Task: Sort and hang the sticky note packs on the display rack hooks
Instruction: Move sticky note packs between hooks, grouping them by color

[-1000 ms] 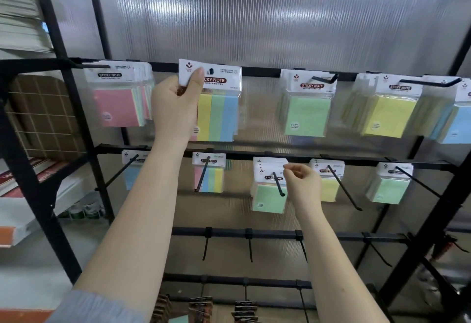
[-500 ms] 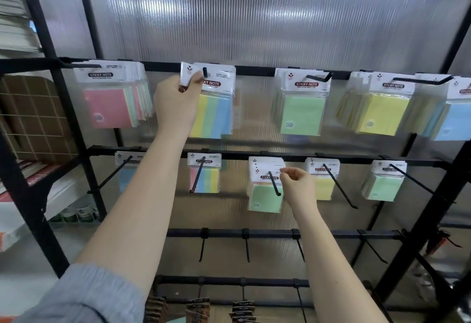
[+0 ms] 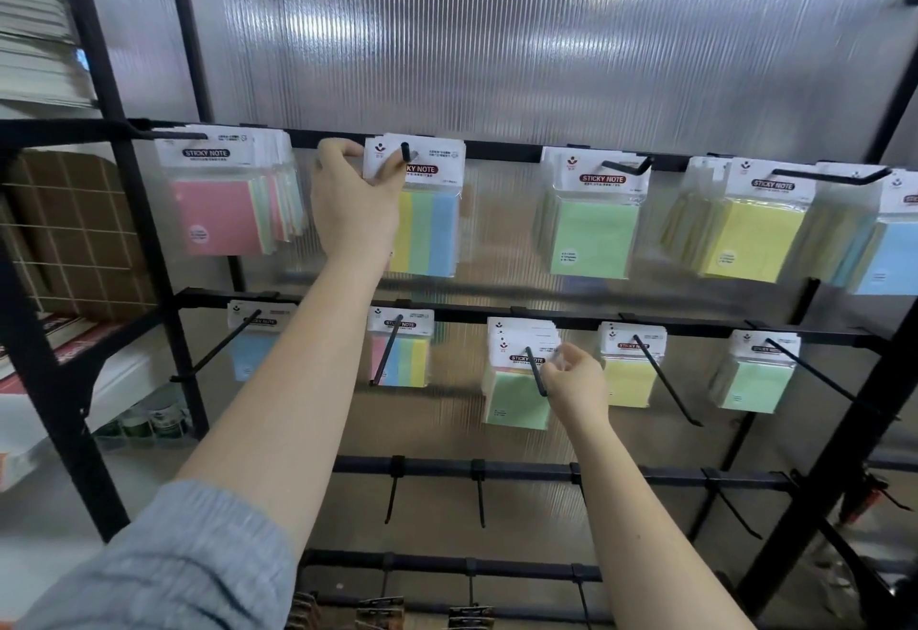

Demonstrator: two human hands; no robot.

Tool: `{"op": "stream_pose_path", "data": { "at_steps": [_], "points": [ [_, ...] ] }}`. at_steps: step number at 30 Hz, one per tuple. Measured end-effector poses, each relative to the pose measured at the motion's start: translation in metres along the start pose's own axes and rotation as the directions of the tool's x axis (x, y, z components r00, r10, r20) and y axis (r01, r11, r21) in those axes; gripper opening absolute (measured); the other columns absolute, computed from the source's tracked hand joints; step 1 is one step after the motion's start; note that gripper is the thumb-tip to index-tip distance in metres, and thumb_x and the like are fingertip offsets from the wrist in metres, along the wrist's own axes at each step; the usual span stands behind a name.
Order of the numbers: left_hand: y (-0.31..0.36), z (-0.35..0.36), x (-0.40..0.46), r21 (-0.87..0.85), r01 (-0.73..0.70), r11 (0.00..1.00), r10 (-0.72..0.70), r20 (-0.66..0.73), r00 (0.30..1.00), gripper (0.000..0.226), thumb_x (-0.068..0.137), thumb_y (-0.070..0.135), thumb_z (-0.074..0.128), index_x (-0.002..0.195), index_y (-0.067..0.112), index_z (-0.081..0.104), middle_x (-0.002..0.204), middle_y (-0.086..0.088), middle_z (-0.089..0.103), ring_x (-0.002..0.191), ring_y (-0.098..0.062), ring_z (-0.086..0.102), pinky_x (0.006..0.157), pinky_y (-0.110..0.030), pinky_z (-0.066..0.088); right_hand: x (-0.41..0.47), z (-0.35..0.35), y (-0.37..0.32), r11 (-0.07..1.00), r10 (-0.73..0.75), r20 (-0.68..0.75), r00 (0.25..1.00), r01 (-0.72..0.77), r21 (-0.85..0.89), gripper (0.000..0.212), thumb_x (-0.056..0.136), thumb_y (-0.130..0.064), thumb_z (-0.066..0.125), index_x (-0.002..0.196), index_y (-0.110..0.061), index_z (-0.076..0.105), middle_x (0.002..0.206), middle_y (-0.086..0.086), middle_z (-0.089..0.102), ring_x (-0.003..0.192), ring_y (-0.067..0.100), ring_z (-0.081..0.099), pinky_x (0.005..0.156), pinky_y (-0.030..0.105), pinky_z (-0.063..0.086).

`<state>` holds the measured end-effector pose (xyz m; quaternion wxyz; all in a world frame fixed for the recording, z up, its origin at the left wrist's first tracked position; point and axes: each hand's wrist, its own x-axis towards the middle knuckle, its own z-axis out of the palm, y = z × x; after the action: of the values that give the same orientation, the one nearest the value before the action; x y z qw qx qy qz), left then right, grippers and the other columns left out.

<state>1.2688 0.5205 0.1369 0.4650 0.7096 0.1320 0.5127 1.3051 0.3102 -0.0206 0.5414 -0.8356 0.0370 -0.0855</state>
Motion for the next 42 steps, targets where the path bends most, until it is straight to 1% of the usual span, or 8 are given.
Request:
{"op": "stream_pose_path", "data": {
  "at_steps": [5,10,16,20,25,29,37,42],
  "points": [
    [0.001,-0.006,-0.006,0.02,0.064,0.998,-0.065,0.056,0.996,0.04,0.091,0.042,0.056,0.117,0.012,0.048,0.11,-0.004,0.056,0.084,-0.017,0.053,0.05,-0.012,0.035,0.002,0.003,0.002,0.999,0.021,-0.014,1.0,-0.022,-0.03,0.009,0.091,-0.012,0.046,0.084,-0.016,0.048,0.076,0.002,0.054,0.063,0.019,0.05,0.054,0.025,0.031],
    [-0.003,-0.013,-0.019,0.059,0.049,0.997,-0.057,0.133,0.989,0.041,0.094,0.041,0.051,0.118,0.008,0.048,0.104,-0.002,0.055,0.06,-0.004,0.056,0.046,-0.011,0.037,-0.005,0.006,0.008,1.0,0.014,-0.08,0.997,-0.012,0.024,0.044,0.095,-0.021,0.053,0.136,-0.006,0.047,0.129,0.01,0.058,0.109,0.027,0.059,0.083,0.032,0.046],
    [-0.01,-0.02,-0.033,0.054,0.068,0.996,-0.077,0.179,0.981,0.037,0.096,0.039,0.048,0.117,0.008,0.048,0.102,-0.001,0.056,0.05,0.021,0.048,0.047,-0.001,0.035,-0.013,0.01,0.009,0.998,-0.001,-0.209,0.978,0.014,0.062,0.018,0.095,-0.026,0.053,0.1,-0.01,0.059,0.083,0.0,0.058,0.076,0.019,0.053,0.063,0.028,0.036],
    [-0.019,-0.027,-0.043,0.118,0.07,0.991,-0.094,0.212,0.973,0.035,0.098,0.037,0.044,0.119,0.009,0.048,0.106,0.002,0.055,0.062,0.017,0.051,0.054,-0.004,0.037,-0.015,0.012,0.008,0.994,-0.008,-0.152,0.988,0.025,0.11,0.039,0.097,-0.023,0.051,0.06,-0.015,0.04,0.055,-0.001,0.038,0.05,0.014,0.032,0.047,0.027,0.022],
    [-0.038,-0.037,-0.05,0.158,0.11,0.981,-0.146,0.242,0.959,0.036,0.099,0.039,0.04,0.122,0.012,0.048,0.117,0.001,0.054,0.098,-0.011,0.048,0.081,-0.025,0.034,-0.022,0.008,0.004,0.994,-0.029,-0.117,0.993,0.041,0.099,0.033,0.1,-0.025,0.045,0.07,-0.013,0.049,0.06,-0.002,0.046,0.052,0.011,0.038,0.047,0.025,0.025],
    [-0.049,-0.042,-0.057,0.169,0.139,0.976,-0.182,0.275,0.944,0.034,0.1,0.036,0.039,0.121,0.012,0.048,0.108,0.006,0.051,0.095,-0.011,0.047,0.079,-0.026,0.034,-0.032,0.005,0.001,0.994,-0.058,-0.132,0.99,0.07,0.087,0.032,0.101,-0.025,0.04,0.082,-0.006,0.057,0.068,0.001,0.053,0.058,0.011,0.043,0.05,0.026,0.03],
    [-0.072,-0.038,-0.07,0.254,0.219,0.942,-0.296,0.319,0.901,0.025,0.099,0.032,0.041,0.115,0.014,0.051,0.104,0.006,0.051,0.092,-0.012,0.047,0.077,-0.027,0.033,-0.049,-0.013,-0.011,0.997,-0.076,-0.112,0.991,0.077,0.01,0.038,0.099,-0.02,0.04,0.061,-0.014,0.037,0.058,-0.001,0.039,0.052,0.014,0.033,0.049,0.028,0.024],
    [-0.082,-0.031,-0.076,0.259,0.248,0.933,-0.333,0.367,0.869,0.025,0.098,0.024,0.044,0.118,0.011,0.052,0.091,0.008,0.05,0.066,0.002,0.041,0.053,-0.015,0.03,-0.05,-0.033,-0.018,0.997,-0.049,0.023,0.999,0.051,-0.064,0.034,0.098,-0.019,0.038,0.066,-0.007,0.041,0.063,0.016,0.054,0.054,0.03,0.052,0.048,0.027,0.02]
  ]
}}
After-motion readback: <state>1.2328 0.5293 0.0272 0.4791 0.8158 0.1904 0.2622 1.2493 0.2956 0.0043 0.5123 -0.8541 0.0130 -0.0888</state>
